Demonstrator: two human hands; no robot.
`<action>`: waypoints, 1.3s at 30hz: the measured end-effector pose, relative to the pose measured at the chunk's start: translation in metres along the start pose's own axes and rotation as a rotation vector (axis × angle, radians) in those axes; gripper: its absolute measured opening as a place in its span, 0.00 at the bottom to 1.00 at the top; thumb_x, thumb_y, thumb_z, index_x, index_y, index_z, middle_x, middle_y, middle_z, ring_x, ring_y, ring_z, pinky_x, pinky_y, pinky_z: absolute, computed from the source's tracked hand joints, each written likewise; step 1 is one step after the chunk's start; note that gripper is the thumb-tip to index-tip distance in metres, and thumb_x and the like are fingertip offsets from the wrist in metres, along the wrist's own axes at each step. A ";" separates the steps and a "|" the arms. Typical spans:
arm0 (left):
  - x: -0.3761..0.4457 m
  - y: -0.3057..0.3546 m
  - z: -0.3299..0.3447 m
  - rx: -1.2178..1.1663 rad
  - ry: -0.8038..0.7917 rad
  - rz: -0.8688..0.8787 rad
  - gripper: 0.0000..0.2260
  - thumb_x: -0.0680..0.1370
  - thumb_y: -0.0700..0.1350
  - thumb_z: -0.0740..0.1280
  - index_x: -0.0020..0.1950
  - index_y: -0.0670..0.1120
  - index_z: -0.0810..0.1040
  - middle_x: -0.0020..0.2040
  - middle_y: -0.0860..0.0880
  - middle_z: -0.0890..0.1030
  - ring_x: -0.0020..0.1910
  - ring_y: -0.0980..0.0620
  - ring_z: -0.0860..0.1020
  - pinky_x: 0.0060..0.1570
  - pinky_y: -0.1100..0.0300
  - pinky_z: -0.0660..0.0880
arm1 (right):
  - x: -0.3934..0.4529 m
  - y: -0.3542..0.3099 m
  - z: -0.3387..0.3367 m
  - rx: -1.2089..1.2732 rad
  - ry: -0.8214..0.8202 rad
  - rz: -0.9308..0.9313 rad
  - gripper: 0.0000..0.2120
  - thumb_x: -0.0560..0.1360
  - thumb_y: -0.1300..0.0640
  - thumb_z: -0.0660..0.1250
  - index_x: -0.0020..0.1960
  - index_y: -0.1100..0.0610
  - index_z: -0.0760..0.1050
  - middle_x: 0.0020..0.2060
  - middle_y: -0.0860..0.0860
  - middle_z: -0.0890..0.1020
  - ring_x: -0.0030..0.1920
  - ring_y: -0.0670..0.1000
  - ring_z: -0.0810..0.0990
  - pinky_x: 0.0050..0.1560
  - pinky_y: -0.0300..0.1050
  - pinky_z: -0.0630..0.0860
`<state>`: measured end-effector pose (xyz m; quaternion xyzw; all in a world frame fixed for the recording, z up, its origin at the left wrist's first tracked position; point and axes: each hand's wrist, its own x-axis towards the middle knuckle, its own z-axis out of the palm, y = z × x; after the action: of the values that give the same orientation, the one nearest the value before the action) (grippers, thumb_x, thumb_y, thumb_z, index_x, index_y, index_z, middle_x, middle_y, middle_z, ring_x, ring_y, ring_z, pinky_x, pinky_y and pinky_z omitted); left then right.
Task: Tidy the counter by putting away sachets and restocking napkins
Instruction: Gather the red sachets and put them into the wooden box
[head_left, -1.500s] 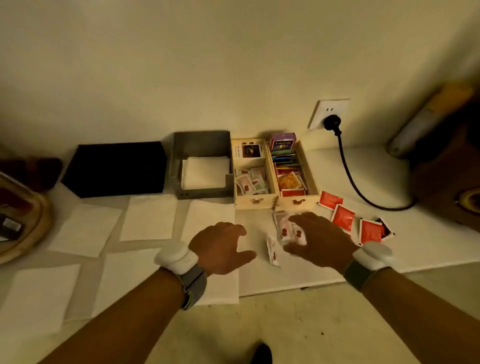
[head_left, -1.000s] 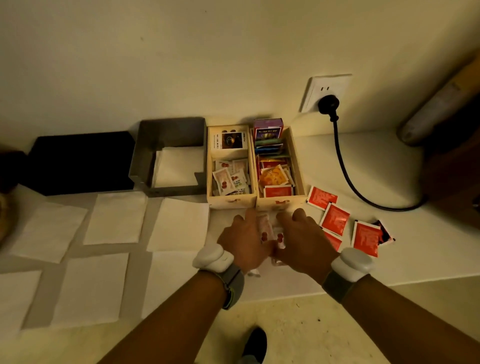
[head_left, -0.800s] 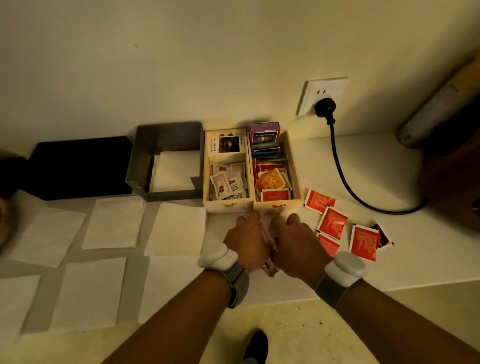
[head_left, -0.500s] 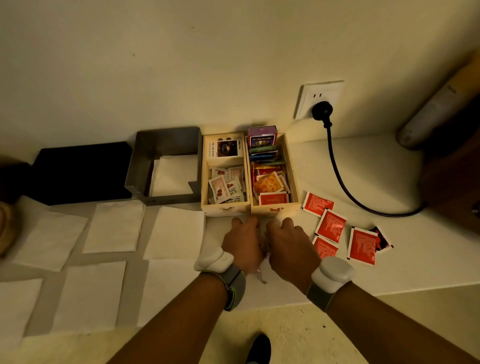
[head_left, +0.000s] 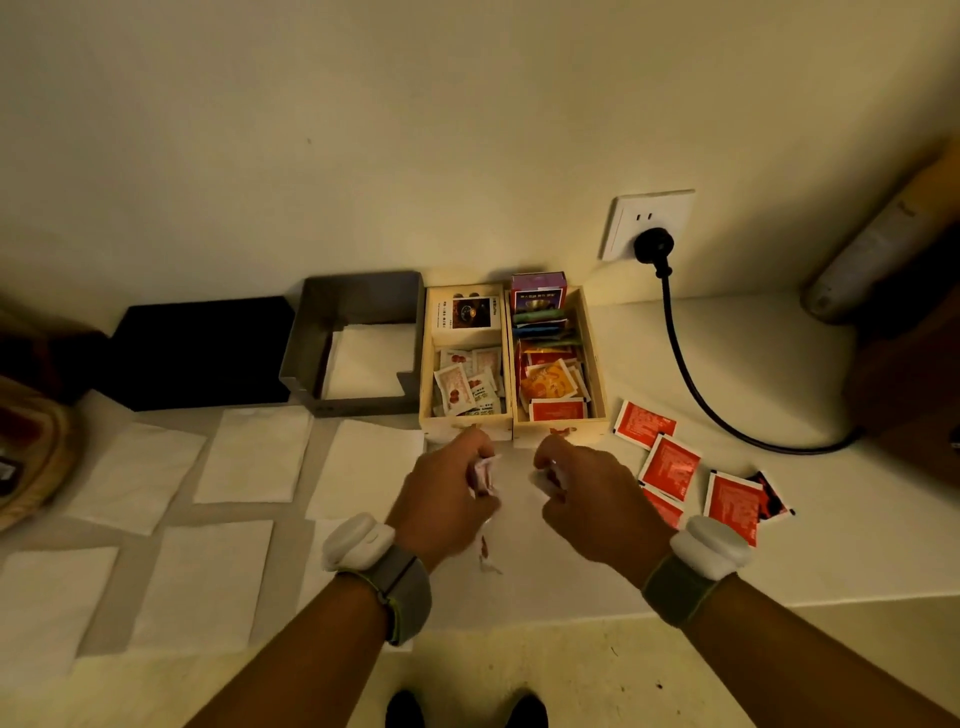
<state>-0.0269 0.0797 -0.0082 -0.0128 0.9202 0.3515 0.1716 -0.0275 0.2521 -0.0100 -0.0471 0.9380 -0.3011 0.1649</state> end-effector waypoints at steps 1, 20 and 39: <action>-0.001 0.002 -0.011 -0.019 0.029 0.021 0.14 0.73 0.46 0.72 0.52 0.57 0.70 0.46 0.53 0.79 0.42 0.56 0.77 0.37 0.67 0.72 | 0.001 -0.006 -0.006 0.101 0.007 0.000 0.21 0.70 0.62 0.72 0.57 0.48 0.71 0.46 0.48 0.76 0.40 0.48 0.75 0.38 0.38 0.73; 0.076 0.043 -0.134 0.027 0.229 0.204 0.21 0.75 0.53 0.68 0.67 0.52 0.71 0.62 0.48 0.79 0.57 0.46 0.78 0.57 0.51 0.76 | 0.083 -0.099 -0.070 0.714 0.180 0.153 0.25 0.70 0.58 0.73 0.64 0.48 0.71 0.52 0.52 0.80 0.47 0.51 0.80 0.41 0.45 0.80; 0.059 0.105 -0.066 0.186 0.000 0.342 0.18 0.74 0.59 0.66 0.58 0.50 0.78 0.52 0.50 0.82 0.47 0.51 0.79 0.49 0.53 0.77 | 0.016 0.006 -0.106 0.445 0.268 0.327 0.16 0.73 0.51 0.69 0.60 0.52 0.75 0.49 0.48 0.80 0.40 0.46 0.79 0.33 0.36 0.74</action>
<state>-0.1179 0.1210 0.0859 0.1599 0.9374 0.2891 0.1098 -0.0781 0.3122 0.0638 0.1818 0.8576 -0.4721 0.0923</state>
